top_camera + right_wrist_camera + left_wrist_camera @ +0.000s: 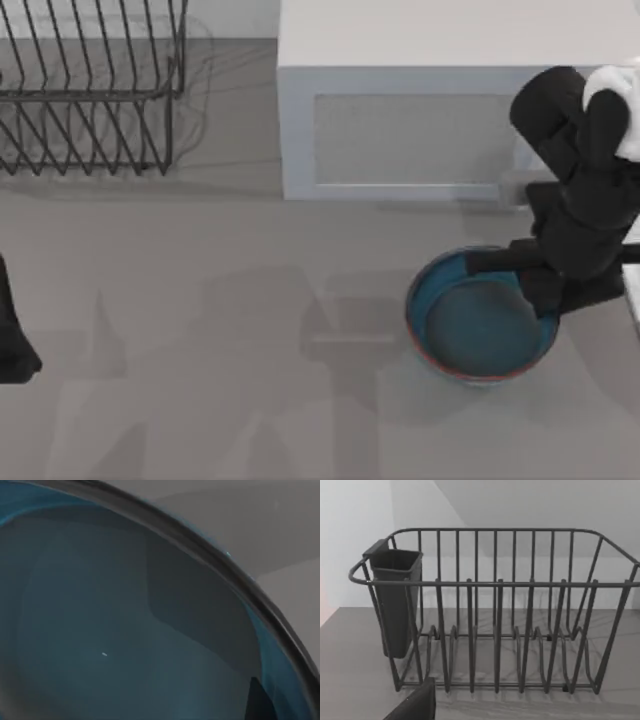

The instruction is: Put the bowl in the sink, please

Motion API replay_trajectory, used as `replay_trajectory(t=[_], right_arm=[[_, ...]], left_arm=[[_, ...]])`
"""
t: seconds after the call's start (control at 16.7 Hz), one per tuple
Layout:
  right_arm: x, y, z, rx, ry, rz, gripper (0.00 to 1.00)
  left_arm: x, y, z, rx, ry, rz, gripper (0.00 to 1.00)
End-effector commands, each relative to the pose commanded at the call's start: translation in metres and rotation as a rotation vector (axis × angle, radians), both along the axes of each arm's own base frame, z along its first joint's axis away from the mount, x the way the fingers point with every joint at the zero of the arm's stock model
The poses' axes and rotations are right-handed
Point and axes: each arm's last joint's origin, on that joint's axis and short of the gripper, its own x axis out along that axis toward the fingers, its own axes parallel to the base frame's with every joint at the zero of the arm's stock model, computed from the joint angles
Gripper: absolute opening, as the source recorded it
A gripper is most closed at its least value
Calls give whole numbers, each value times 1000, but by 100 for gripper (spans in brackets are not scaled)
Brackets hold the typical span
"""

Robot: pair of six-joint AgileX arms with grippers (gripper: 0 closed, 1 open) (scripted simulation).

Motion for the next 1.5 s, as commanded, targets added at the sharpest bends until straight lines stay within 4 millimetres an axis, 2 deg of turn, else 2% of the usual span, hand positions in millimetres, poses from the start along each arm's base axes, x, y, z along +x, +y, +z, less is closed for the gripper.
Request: replay_trajectory(t=[0.18, 0.48, 0.66, 0.9, 1.08, 1.26, 1.5], right_arm=[[-1, 4, 32, -35, 29, 2, 0], [6, -32, 97, -26, 17, -88, 0], [5, -42, 115, -30, -15, -92, 0], [5, -40, 114, -30, -12, -89, 0], [7, -51, 106, -2, -13, -104, 0], [9, -78, 88, 61, -28, -146, 0], [8, -127, 47, 165, -99, -230, 0]], left_arm=[[0, 0, 0, 0, 0, 0, 100], [0, 0, 0, 0, 0, 0, 100], [0, 0, 0, 0, 0, 0, 100], [0, 0, 0, 0, 0, 0, 100], [0, 0, 0, 0, 0, 0, 100], [0, 0, 0, 0, 0, 0, 100], [0, 0, 0, 0, 0, 0, 100]])
